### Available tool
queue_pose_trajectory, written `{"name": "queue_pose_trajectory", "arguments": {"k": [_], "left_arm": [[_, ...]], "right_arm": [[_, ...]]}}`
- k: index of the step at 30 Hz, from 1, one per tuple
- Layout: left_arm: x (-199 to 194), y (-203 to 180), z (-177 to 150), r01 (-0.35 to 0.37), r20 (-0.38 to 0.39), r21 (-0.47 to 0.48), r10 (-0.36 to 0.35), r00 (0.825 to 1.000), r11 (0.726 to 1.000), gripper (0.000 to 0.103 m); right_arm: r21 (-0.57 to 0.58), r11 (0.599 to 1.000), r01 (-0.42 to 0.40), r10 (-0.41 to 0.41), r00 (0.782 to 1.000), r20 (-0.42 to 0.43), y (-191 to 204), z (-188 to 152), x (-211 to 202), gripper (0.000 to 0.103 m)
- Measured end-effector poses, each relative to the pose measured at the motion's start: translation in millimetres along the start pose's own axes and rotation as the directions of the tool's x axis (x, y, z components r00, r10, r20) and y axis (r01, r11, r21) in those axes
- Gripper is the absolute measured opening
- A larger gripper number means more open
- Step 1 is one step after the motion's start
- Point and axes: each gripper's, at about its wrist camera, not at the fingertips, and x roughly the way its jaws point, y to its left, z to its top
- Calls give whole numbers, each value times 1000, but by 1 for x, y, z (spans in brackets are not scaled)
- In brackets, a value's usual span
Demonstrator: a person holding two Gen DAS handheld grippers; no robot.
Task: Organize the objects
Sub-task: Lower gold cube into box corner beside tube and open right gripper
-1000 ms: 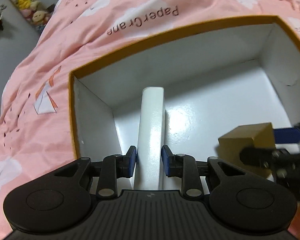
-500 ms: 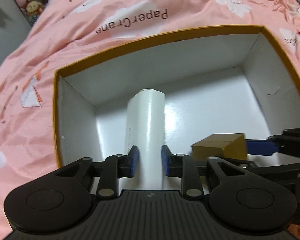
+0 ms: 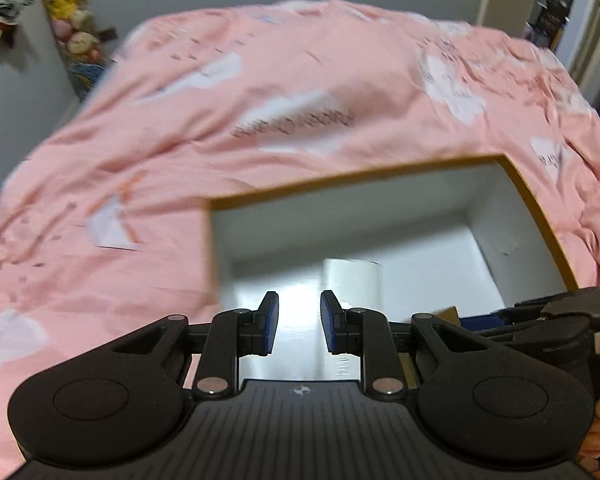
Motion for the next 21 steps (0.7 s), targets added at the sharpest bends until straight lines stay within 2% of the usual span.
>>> {"name": "queue_pose_trajectory", "arguments": {"k": [8, 12, 21], "left_arm": [[-17, 38, -17, -65, 70, -78, 70, 995, 995, 27], [-14, 49, -31, -27, 61, -116, 34, 998, 993, 27], [-6, 52, -35, 15, 58, -117, -9, 998, 993, 28]], "right_arm": [[24, 999, -27, 27, 999, -19, 32, 10, 18, 48], [35, 999, -22, 22, 1000, 0, 44, 16, 25, 48], [7, 1000, -21, 21, 1000, 2, 51, 31, 30, 47]]}}
